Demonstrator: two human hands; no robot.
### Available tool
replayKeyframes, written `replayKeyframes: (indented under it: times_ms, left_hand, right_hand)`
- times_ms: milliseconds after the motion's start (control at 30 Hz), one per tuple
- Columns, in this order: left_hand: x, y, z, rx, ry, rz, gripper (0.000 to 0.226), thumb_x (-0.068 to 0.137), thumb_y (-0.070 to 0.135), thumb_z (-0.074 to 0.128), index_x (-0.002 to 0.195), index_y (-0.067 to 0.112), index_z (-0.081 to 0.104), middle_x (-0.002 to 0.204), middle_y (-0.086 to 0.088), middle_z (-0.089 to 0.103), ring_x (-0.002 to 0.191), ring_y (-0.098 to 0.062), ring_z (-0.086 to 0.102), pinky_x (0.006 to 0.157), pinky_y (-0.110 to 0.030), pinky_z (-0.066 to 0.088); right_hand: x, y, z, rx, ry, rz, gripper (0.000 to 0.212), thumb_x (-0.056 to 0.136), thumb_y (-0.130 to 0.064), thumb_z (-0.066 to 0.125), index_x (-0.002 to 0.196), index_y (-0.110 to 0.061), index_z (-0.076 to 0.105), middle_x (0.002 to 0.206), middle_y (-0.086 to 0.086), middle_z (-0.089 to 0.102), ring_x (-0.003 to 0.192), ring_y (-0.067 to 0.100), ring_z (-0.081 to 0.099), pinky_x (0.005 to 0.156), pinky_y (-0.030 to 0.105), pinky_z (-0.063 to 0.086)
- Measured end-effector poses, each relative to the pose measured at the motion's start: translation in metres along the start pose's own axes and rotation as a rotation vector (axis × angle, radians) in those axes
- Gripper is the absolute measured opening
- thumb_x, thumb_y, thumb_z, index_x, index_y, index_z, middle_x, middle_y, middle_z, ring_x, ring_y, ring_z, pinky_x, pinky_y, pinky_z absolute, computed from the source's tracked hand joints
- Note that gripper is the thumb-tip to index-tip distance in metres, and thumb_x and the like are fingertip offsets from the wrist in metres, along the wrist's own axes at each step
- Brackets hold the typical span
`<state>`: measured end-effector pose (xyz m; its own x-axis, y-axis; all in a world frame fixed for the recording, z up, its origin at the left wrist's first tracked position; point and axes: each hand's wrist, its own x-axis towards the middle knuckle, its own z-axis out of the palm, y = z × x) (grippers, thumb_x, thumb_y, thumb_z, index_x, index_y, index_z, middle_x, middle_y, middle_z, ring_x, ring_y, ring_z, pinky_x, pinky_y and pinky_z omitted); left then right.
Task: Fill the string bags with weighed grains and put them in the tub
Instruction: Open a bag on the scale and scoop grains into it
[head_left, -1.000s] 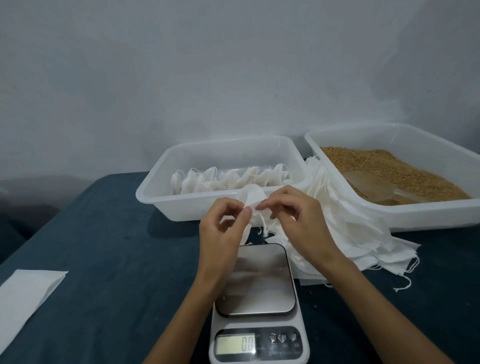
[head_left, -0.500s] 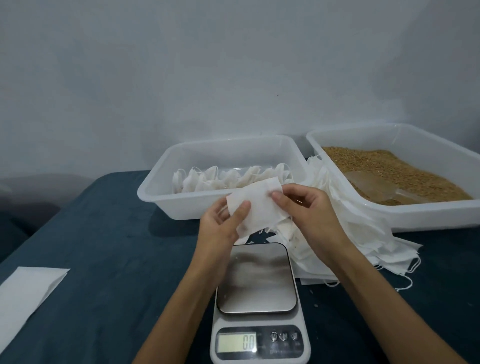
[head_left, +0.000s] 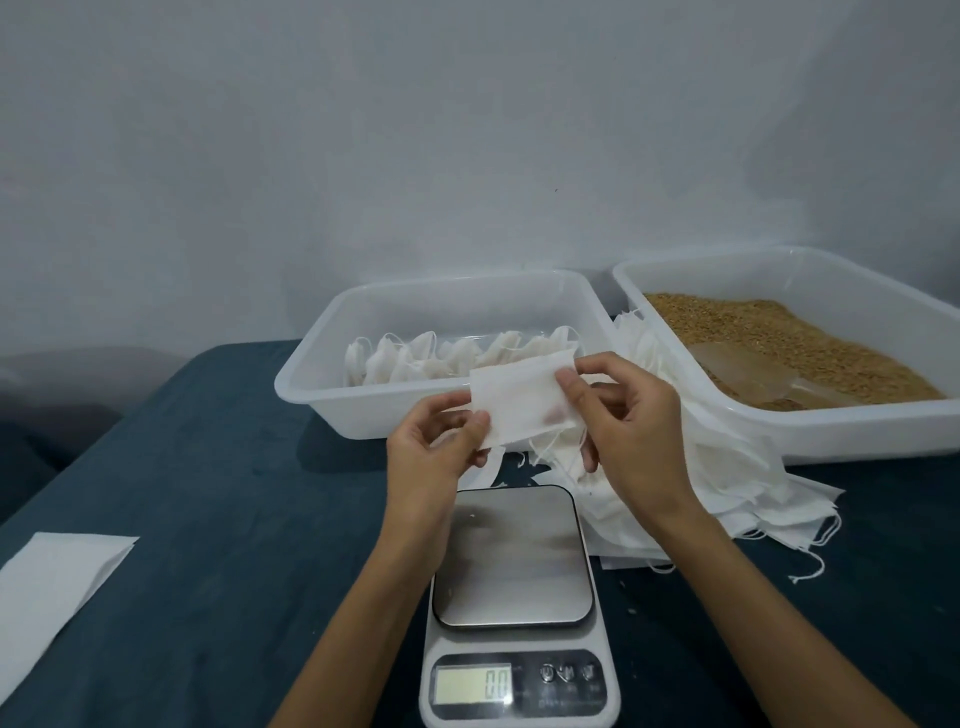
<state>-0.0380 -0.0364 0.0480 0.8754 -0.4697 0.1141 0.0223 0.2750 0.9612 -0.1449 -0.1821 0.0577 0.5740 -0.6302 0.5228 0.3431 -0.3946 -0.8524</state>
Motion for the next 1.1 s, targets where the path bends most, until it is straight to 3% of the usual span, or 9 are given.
replayKeyframes:
  times_ms: [233, 400, 567, 667, 733, 833, 933, 1000, 1100]
  left_hand:
    - [0.0, -0.001, -0.002, -0.046, -0.025, 0.01, 0.021, 0.094, 0.003, 0.073, 0.114, 0.01, 0.07, 0.082, -0.009, 0.071, 0.068, -0.016, 0.06, 0.066, -0.023, 0.054]
    - [0.002, -0.001, -0.004, 0.001, -0.002, 0.053, 0.017, 0.096, 0.007, 0.071, 0.112, 0.013, 0.071, 0.082, -0.003, 0.072, 0.066, -0.014, 0.061, 0.067, -0.023, 0.055]
    - [-0.011, 0.001, 0.006, 0.213, -0.187, 0.083, 0.048, 0.085, 0.063, 0.07, 0.126, 0.038, 0.067, 0.13, 0.011, 0.067, 0.114, -0.009, 0.069, 0.09, -0.033, 0.06]
    - [-0.018, 0.0, 0.007, 0.499, -0.246, 0.283, 0.071, 0.078, 0.06, 0.073, 0.144, 0.042, 0.052, 0.153, 0.019, 0.045, 0.144, -0.001, 0.042, 0.114, -0.025, 0.039]
    - [-0.021, -0.004, 0.007, 0.711, -0.329, 0.44, 0.082, 0.078, 0.043, 0.077, 0.151, 0.032, 0.043, 0.157, 0.018, 0.038, 0.152, -0.006, 0.029, 0.126, -0.033, 0.025]
    - [-0.022, -0.009, 0.009, 0.838, -0.422, 0.469, 0.083, 0.081, 0.014, 0.073, 0.156, 0.021, 0.037, 0.151, 0.01, 0.047, 0.145, -0.007, 0.04, 0.127, -0.048, 0.022]
    - [-0.022, -0.005, 0.009, 0.686, -0.395, 0.396, 0.07, 0.083, -0.007, 0.065, 0.147, 0.017, 0.049, 0.128, 0.006, 0.067, 0.113, -0.012, 0.064, 0.097, -0.036, 0.052]
    - [-0.023, 0.001, 0.008, 0.556, -0.385, 0.342, 0.055, 0.085, -0.003, 0.061, 0.134, 0.022, 0.059, 0.111, 0.008, 0.071, 0.1, -0.014, 0.068, 0.085, -0.03, 0.057]
    - [-0.027, 0.003, 0.012, 0.446, -0.461, 0.24, 0.038, 0.09, 0.007, 0.063, 0.122, 0.027, 0.065, 0.107, 0.001, 0.073, 0.101, -0.023, 0.069, 0.091, -0.047, 0.058]
  right_hand:
    - [-0.001, 0.001, 0.003, 0.004, -0.188, 0.068, 0.059, 0.093, -0.049, 0.064, 0.083, 0.009, 0.063, 0.065, 0.024, 0.063, 0.043, 0.026, 0.064, 0.041, 0.026, 0.042]
    - [0.003, -0.004, -0.005, -0.019, -0.032, 0.053, 0.044, 0.098, -0.041, 0.061, 0.066, -0.011, 0.057, 0.05, 0.011, 0.054, 0.038, 0.026, 0.062, 0.034, 0.025, 0.038]
    - [0.001, -0.009, 0.0, -0.013, -0.094, 0.062, 0.04, 0.1, -0.041, 0.058, 0.075, -0.011, 0.068, 0.051, -0.001, 0.061, 0.034, 0.024, 0.059, 0.035, 0.017, 0.036]
    - [0.0, -0.01, 0.002, -0.042, -0.218, 0.108, 0.061, 0.099, -0.056, 0.049, 0.084, 0.001, 0.066, 0.053, 0.006, 0.06, 0.036, 0.025, 0.06, 0.037, 0.018, 0.036]
    - [0.0, -0.012, 0.0, -0.114, -0.28, 0.144, 0.076, 0.097, -0.066, 0.041, 0.082, 0.006, 0.059, 0.047, 0.007, 0.052, 0.036, 0.022, 0.058, 0.04, 0.018, 0.035]
    - [0.001, -0.024, -0.003, -0.129, -0.417, 0.221, 0.097, 0.086, -0.085, 0.032, 0.087, 0.008, 0.06, 0.053, 0.014, 0.054, 0.037, 0.027, 0.06, 0.039, 0.016, 0.032]
    - [0.007, -0.048, -0.008, -0.175, -0.546, 0.178, 0.1, 0.076, -0.094, 0.024, 0.088, -0.009, 0.076, 0.077, 0.007, 0.074, 0.04, 0.028, 0.062, 0.041, 0.013, 0.036]
    - [0.013, -0.068, -0.015, -0.254, -0.569, 0.138, 0.101, 0.07, -0.098, 0.02, 0.084, -0.017, 0.079, 0.086, -0.002, 0.077, 0.041, 0.025, 0.063, 0.045, 0.009, 0.038]
    - [0.021, -0.097, -0.024, -0.446, -0.649, 0.118, 0.103, 0.066, -0.098, 0.011, 0.09, -0.025, 0.079, 0.079, -0.014, 0.076, 0.043, 0.013, 0.063, 0.048, 0.007, 0.041]
